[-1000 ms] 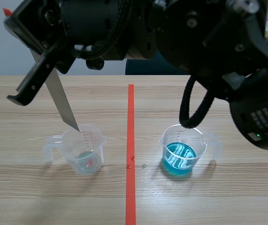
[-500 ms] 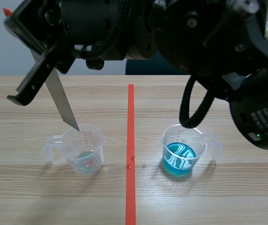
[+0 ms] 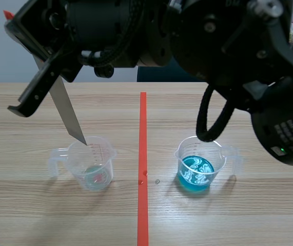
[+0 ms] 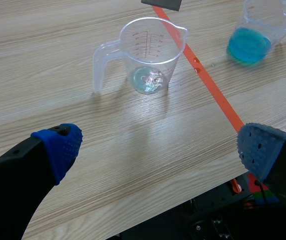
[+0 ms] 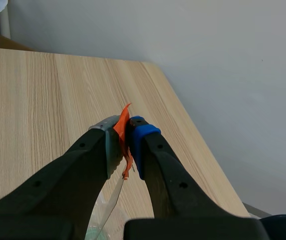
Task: Do the redox reaction experiment
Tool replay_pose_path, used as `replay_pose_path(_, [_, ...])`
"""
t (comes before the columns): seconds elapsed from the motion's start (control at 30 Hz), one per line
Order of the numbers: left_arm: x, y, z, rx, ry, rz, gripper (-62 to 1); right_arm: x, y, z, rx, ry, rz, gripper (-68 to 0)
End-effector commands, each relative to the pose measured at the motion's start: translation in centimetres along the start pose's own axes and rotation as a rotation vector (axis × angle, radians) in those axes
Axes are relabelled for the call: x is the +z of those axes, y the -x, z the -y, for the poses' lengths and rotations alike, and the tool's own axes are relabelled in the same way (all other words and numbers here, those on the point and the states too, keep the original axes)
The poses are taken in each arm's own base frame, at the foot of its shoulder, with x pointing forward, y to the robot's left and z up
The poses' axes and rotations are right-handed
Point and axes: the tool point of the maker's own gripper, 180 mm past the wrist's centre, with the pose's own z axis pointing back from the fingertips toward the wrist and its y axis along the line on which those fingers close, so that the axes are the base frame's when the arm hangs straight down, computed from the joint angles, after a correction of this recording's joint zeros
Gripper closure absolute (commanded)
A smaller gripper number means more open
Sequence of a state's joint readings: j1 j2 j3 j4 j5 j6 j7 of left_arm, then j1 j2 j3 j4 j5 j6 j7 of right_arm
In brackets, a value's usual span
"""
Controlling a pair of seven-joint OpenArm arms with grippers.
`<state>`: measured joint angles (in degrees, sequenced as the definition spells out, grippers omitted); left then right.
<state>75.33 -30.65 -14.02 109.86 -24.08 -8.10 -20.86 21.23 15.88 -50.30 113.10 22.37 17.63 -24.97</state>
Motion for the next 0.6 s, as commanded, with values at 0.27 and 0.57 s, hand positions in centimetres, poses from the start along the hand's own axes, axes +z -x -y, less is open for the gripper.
replay_pose_path(0.27, [0.0,-0.5,0.0,0.004,-0.001,0.022,-62.3,0.7,0.1,0.7,0.026,0.009,0.023,-0.8])
replay_pose_path(0.57, [0.0,-0.5,0.0,0.004,-0.001,0.022,-62.3,3.8,1.7,1.4,0.114,-0.008,0.030,-0.8])
